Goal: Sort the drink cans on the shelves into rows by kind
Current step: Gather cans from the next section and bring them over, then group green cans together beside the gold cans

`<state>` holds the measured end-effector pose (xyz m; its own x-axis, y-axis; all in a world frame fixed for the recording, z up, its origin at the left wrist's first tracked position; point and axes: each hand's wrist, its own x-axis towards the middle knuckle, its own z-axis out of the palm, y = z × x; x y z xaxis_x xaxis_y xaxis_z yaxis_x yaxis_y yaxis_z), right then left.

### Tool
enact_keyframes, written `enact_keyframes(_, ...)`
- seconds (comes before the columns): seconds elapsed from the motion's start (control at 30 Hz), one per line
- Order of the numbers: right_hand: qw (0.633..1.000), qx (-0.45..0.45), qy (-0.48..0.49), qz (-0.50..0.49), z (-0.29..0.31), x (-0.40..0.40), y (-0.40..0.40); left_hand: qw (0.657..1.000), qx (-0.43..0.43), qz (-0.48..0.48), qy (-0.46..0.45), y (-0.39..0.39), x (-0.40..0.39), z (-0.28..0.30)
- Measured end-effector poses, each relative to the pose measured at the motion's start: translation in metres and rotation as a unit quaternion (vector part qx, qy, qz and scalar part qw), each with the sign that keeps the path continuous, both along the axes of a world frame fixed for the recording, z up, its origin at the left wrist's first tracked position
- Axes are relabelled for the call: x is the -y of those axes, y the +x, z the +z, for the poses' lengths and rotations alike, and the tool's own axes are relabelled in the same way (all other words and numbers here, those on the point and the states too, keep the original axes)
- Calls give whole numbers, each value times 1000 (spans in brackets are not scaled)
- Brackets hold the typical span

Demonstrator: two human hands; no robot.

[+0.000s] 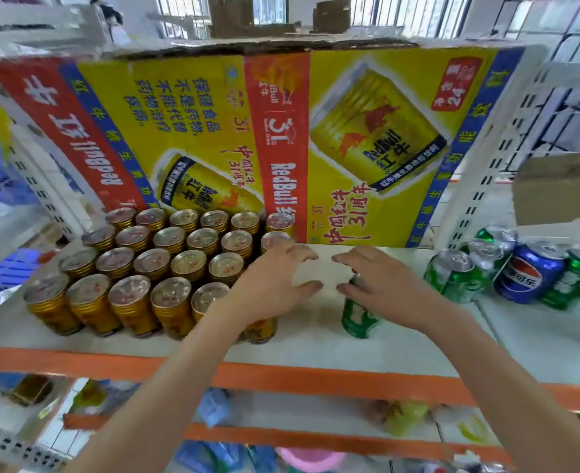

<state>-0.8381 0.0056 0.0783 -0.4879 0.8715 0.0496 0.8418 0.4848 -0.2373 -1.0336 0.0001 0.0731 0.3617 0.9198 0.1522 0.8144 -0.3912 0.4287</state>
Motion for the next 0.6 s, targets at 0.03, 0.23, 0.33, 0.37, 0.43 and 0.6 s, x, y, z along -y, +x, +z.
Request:
enact_keyframes(0.03,1000,-6,4,-13,4,-2,15,1000,0,-17,-3,16,-4,-1)
enact_keyframes(0.23,990,34,5,-134,8,-27,112,993,-95,-46,-58,86,-27,-19)
enact_keyframes(0.33,982,51,-28,-182,7,-37,146,990,-121,-35,-63,101,-34,-35)
enact_keyframes(0.37,982,63,-41,-175,4,-40,153,990,-122,-27,-63,104,-35,-38)
enact_keyframes(0.43,984,63,-74,-150,-7,-46,159,992,-101,-6,-72,107,-37,-41)
enact_keyframes(0.6,988,20,-84,-127,-26,-62,160,993,-43,57,-90,116,-49,-35)
